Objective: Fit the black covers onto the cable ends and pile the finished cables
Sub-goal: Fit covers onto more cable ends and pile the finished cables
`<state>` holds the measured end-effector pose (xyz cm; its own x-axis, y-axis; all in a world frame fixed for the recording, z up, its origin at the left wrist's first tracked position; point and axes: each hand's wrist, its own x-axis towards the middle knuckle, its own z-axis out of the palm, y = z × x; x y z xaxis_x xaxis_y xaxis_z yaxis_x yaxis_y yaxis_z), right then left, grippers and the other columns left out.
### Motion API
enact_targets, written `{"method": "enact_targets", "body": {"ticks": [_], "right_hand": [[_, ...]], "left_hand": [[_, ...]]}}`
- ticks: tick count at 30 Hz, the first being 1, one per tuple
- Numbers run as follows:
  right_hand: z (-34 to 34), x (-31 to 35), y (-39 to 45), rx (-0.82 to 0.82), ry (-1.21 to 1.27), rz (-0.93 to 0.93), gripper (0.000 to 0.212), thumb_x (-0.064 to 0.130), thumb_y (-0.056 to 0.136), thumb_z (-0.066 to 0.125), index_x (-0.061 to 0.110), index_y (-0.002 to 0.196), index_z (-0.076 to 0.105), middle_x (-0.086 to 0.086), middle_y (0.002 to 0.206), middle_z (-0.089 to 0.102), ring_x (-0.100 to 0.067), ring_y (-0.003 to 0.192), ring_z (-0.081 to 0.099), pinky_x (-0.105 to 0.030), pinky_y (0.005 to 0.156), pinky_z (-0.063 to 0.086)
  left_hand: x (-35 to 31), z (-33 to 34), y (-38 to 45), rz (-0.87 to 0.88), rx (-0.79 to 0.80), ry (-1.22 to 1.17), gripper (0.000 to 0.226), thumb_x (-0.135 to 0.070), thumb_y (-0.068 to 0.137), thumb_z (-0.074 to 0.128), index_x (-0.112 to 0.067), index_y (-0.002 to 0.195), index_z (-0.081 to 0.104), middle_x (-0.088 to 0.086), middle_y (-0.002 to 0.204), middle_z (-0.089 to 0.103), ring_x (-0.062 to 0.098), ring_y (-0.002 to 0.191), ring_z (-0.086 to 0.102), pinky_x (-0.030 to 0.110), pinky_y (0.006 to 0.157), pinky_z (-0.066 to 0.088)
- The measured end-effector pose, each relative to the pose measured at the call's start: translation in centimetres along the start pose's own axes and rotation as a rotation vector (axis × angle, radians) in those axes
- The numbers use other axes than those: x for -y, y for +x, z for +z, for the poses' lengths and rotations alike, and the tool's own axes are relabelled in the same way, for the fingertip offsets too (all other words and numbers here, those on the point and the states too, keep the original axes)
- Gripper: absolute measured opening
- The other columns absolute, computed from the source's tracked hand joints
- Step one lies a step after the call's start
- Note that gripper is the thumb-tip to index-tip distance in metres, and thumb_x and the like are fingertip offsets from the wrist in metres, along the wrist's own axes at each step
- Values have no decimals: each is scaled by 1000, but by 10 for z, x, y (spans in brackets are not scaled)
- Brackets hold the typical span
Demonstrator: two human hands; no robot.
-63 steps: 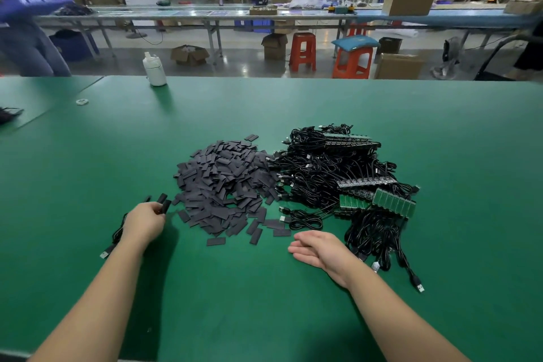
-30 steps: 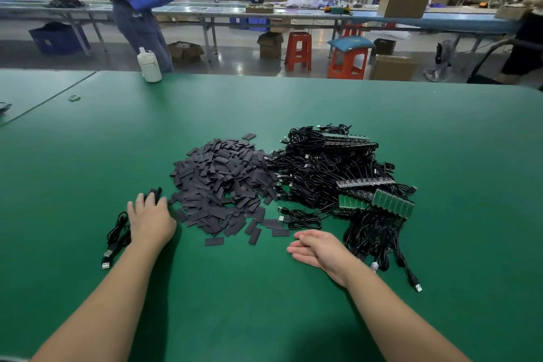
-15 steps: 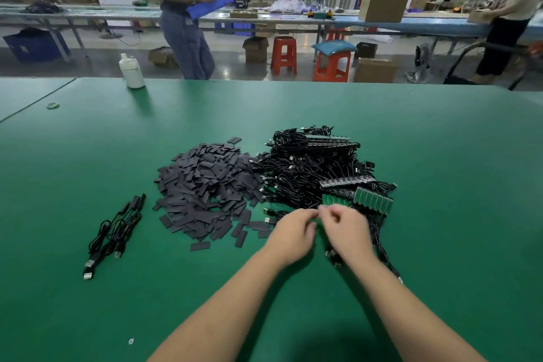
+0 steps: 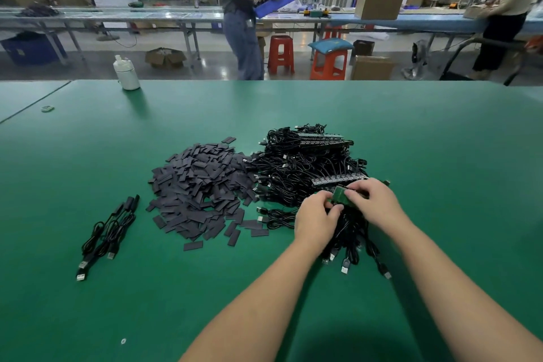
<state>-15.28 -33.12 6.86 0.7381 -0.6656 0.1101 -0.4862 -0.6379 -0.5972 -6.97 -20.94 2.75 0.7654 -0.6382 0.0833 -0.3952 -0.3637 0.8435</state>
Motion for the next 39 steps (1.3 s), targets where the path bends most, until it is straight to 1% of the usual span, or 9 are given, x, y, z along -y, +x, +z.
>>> {"method": "enact_targets", "body": {"ticks": [2, 6, 12, 16, 19, 26, 30, 33, 39], "right_hand": [[-1, 6, -1, 13, 13, -20, 4, 31, 92, 70, 29, 89, 71, 6, 91, 61, -17, 90, 57, -30, 74, 37], [-2, 13, -4, 26, -10, -57, 8, 37, 89, 73, 30, 90, 75, 4, 90, 60, -15, 89, 55, -32, 75, 39], [3, 23, -2, 10, -70, -112, 13, 40, 89, 71, 29, 92, 78, 6, 85, 57, -16, 85, 56, -37, 76, 47], [6, 31, 2, 19, -154, -135, 17, 42, 91, 67, 30, 90, 78, 5, 82, 53, -15, 83, 55, -34, 70, 43], [7, 36, 4, 31, -176, -141, 18, 43, 93, 65, 29, 90, 78, 7, 82, 52, -14, 82, 53, -32, 66, 37], [17, 50, 5, 36, -296, -115, 23, 46, 95, 62, 28, 88, 75, 10, 84, 50, -15, 82, 54, -31, 64, 39], [19, 55, 5, 31, -329, -86, 24, 46, 94, 62, 28, 83, 74, 11, 85, 59, -17, 82, 58, -31, 65, 44], [19, 57, 7, 31, -357, -61, 27, 45, 93, 63, 26, 76, 74, 7, 76, 66, -16, 73, 62, -29, 59, 47], [17, 56, 12, 32, -364, -12, 33, 42, 91, 65, 23, 64, 69, 4, 53, 59, -13, 51, 54, -23, 46, 33]], "left_hand": [[2, -1, 2, -16, -46, -21, 13, -37, 89, 67, -29, 99, 66, -13, 85, 59, 9, 81, 57, 32, 76, 49], [7, -6, 3, 39, -34, -53, 23, -32, 90, 68, -22, 111, 70, -6, 107, 60, 10, 101, 55, 28, 90, 46], [7, -15, -2, -17, -28, -163, 10, -30, 90, 67, -30, 96, 75, -16, 79, 70, 1, 76, 63, 17, 70, 48], [9, -22, -1, -9, -15, -171, 10, -30, 92, 65, -28, 93, 75, -6, 75, 71, 8, 66, 58, 30, 69, 49], [12, -28, 0, -15, -20, -183, 12, -30, 92, 65, -25, 85, 74, -1, 70, 68, 7, 59, 48, 33, 64, 47], [14, -28, -2, -81, -121, -113, 22, -30, 92, 65, -14, 77, 71, 7, 69, 67, 14, 60, 48, 37, 64, 46], [14, -27, -2, -100, -149, -86, 25, -30, 92, 64, -13, 75, 69, 6, 64, 64, 14, 57, 44, 36, 58, 41], [13, -25, 0, -135, -155, -79, 27, -31, 92, 64, -15, 71, 67, 3, 61, 60, 13, 55, 41, 33, 56, 37], [12, -19, 7, -159, -163, -67, 29, -32, 92, 64, -13, 70, 66, 7, 63, 62, 15, 55, 41, 34, 55, 40]]}}
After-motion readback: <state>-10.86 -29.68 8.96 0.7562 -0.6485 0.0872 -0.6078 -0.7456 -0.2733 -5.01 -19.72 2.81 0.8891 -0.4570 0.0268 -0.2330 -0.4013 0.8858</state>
